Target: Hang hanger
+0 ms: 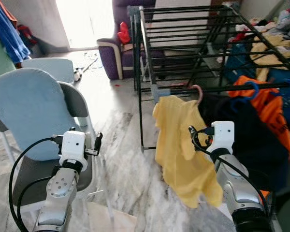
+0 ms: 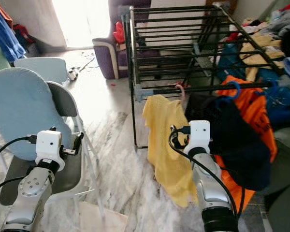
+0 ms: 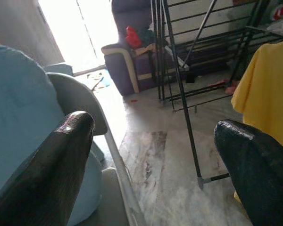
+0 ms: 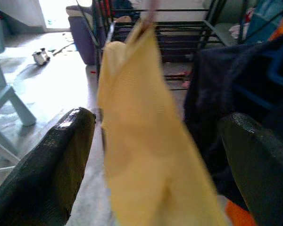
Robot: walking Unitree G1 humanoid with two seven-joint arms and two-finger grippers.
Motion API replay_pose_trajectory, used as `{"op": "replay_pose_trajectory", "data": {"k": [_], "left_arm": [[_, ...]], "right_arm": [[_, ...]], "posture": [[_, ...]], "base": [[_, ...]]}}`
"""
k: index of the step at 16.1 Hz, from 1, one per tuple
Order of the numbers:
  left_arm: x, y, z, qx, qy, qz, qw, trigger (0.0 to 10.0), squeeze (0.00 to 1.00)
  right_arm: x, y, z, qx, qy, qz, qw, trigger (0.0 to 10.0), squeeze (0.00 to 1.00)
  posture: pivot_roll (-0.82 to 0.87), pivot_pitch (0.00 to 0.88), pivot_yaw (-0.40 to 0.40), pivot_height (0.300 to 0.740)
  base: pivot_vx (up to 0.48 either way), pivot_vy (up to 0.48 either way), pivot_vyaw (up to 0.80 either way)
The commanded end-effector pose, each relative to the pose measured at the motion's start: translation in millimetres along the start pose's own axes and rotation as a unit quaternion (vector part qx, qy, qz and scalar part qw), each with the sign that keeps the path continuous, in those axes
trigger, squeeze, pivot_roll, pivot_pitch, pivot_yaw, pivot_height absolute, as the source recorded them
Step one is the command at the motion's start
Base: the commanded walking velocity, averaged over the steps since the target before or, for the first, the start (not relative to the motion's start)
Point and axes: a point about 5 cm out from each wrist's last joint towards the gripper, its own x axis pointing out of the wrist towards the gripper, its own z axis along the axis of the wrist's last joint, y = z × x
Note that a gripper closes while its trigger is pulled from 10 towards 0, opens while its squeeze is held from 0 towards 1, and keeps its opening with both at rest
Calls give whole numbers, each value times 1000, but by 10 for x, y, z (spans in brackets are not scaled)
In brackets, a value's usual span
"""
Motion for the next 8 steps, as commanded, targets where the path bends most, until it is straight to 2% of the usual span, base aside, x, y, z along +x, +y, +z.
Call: {"op": "replay_pose_trajectory", "data": {"k": [1,8], "left_arm": [[9,60,22,9,-4,9,1000,10000,0],[-6,49,-4,7,0,12,1000,10000,0]], "right_arm": [[24,11,27,1,-5,-4,1000,10000,0],[28,-18,33,0,-4,-17,1000,10000,0]], "posture": [[-82,0,46,740],[-85,0,45,740]], "base": [[0,0,0],[0,0,0]]}}
